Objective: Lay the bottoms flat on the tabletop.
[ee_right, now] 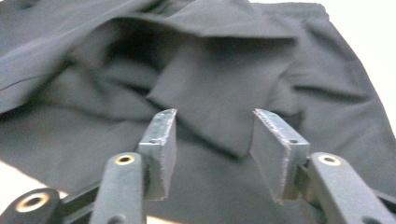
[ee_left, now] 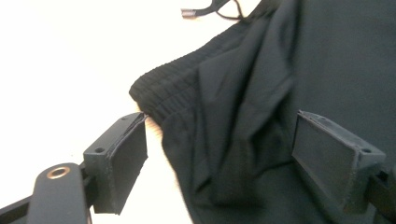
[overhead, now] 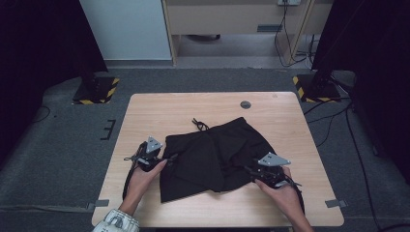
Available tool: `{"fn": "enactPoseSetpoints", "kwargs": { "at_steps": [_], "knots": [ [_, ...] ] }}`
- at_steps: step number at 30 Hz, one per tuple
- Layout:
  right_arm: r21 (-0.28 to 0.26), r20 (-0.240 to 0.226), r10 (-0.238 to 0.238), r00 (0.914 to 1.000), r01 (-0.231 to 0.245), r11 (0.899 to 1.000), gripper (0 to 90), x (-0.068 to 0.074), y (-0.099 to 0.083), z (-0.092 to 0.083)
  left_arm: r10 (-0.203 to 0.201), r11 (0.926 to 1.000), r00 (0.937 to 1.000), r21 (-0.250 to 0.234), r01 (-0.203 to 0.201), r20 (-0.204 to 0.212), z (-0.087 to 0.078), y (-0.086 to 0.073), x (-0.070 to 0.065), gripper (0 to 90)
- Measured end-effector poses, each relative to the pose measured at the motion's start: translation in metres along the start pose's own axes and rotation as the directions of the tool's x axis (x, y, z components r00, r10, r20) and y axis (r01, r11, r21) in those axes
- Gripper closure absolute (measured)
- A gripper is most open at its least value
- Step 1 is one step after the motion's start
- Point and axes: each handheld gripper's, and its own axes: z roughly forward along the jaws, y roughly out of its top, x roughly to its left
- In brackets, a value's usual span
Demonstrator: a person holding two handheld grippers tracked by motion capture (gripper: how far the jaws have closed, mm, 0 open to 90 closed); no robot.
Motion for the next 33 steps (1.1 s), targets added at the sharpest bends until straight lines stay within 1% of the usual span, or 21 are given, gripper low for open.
{"fn": "enactPoseSetpoints", "kwargs": {
  "at_steps": [1, 2, 3, 4, 5, 6, 8, 10, 12, 14, 15, 21, 22, 23, 24, 25, 26, 29, 31, 32, 33],
  "knots": [
    [-0.006, 0.021, 0.007, 0.9998, -0.007, 1.0, 54.5, -0.005, 0.004, 0.004, 0.002, 0.9999, 0.9997, 0.017, -0.002, 0.026, -0.003, -0.001, -0.006, 21.6],
    [-0.002, 0.017, 0.019, 0.9997, -0.019, 1.0, 54.4, -0.008, 0.004, 0.008, 0.005, 0.9992, 0.9992, 0.04, -0.007, 0.041, -0.002, -0.003, -0.01, 21.8],
    [0.012, 0.022, 0.021, 0.9995, -0.021, 1.0, 53.7, -0.01, 0.005, 0.013, 0.005, 0.9992, 0.9992, 0.04, -0.007, 0.041, -0.002, -0.003, -0.01, 21.8],
    [0.022, 0.03, 0.015, 0.9994, -0.015, 1.0, 52.3, -0.012, 0.004, 0.018, 0.031, 0.9957, 0.9978, 0.085, -0.036, 0.059, 0.001, -0.007, -0.019, 21.7],
    [0.022, 0.03, 0.015, 0.9994, -0.015, 1.0, 52.3, -0.012, 0.004, 0.018, 0.031, 0.9957, 0.9978, 0.085, -0.036, 0.059, 0.001, -0.007, -0.019, 21.5],
    [0.05, 0.046, 0.008, 0.9989, -0.011, 0.999, 49.0, -0.015, 0.003, 0.028, 0.03, 0.9936, 0.9968, 0.106, -0.038, 0.074, 0.004, -0.012, -0.025, 21.3],
    [0.06, 0.052, 0.015, 0.9985, -0.018, 0.998, 49.1, -0.017, 0.003, 0.031, 0.038, 0.9916, 0.996, 0.12, -0.048, 0.08, 0.006, -0.014, -0.028, 21.3],
    [0.102, 0.048, 0.015, 0.9987, -0.02, 0.995, 50.1, -0.018, 0.0, 0.038, 0.054, 0.9887, 0.9954, 0.135, -0.064, 0.08, 0.007, -0.017, -0.029, 21.3],
    [0.102, 0.038, 0.024, 0.999, -0.028, 0.994, 50.7, -0.018, 0.0, 0.038, 0.043, 0.9835, 0.9948, 0.172, -0.058, 0.092, 0.009, -0.022, -0.028, 21.4],
    [0.1, 0.019, 0.054, 0.9984, -0.055, 0.993, 50.7, -0.015, -0.002, 0.037, 0.033, 0.9851, 0.9944, 0.165, -0.05, 0.101, 0.01, -0.024, -0.024, 21.2],
    [0.1, 0.019, 0.054, 0.9984, -0.055, 0.993, 50.7, -0.015, -0.002, 0.037, 0.033, 0.9851, 0.9944, 0.165, -0.05, 0.101, 0.01, -0.024, -0.024, 21.2],
    [0.124, -0.038, 0.014, 0.9992, -0.009, 0.992, 50.8, 0.012, -0.005, 0.028, 0.035, 0.9889, 0.997, 0.142, -0.045, 0.069, 0.017, -0.023, -0.011, 20.4],
    [0.129, -0.047, 0.009, 0.9988, -0.003, 0.992, 50.7, 0.015, -0.006, 0.026, 0.024, 0.9913, 0.9982, 0.128, -0.031, 0.055, 0.021, -0.022, -0.002, 20.3],
    [0.129, -0.047, 0.009, 0.9988, -0.003, 0.992, 50.7, 0.015, -0.006, 0.026, 0.024, 0.9913, 0.9982, 0.128, -0.031, 0.055, 0.021, -0.022, -0.002, 20.3],
    [0.131, -0.062, 0.003, 0.998, 0.006, 0.991, 50.8, 0.024, -0.007, 0.024, 0.015, 0.9936, 0.999, 0.111, -0.02, 0.042, 0.026, -0.021, 0.005, 20.3],
    [0.131, -0.062, 0.003, 0.998, 0.006, 0.991, 50.8, 0.024, -0.007, 0.024, 0.015, 0.9936, 0.999, 0.111, -0.02, 0.042, 0.026, -0.021, 0.005, 20.3],
    [0.134, -0.082, 0.004, 0.9966, 0.007, 0.991, 50.7, 0.03, -0.007, 0.022, 0.013, 0.9948, 0.9993, 0.1, -0.016, 0.037, 0.031, -0.019, 0.009, 20.3],
    [0.147, -0.101, -0.007, 0.9948, 0.022, 0.989, 50.6, 0.034, -0.006, 0.02, 0.015, 0.995, 0.999, 0.098, -0.019, 0.042, 0.035, -0.016, 0.012, 19.4],
    [0.147, -0.1, -0.014, 0.9949, 0.029, 0.989, 48.4, 0.034, -0.005, 0.019, 0.017, 0.993, 0.9994, 0.116, -0.02, 0.03, 0.032, -0.014, 0.01, 21.6],
    [0.146, -0.099, -0.012, 0.995, 0.027, 0.989, 47.6, 0.033, -0.004, 0.018, 0.038, 0.9908, 0.9985, 0.128, -0.043, 0.04, 0.027, -0.012, 0.007, 21.6],
    [0.136, -0.103, -0.004, 0.9947, 0.018, 0.991, 46.5, 0.03, -0.002, 0.015, 0.043, 0.9909, 0.998, 0.126, -0.049, 0.046, 0.022, -0.011, 0.004, 21.8]
  ]
}}
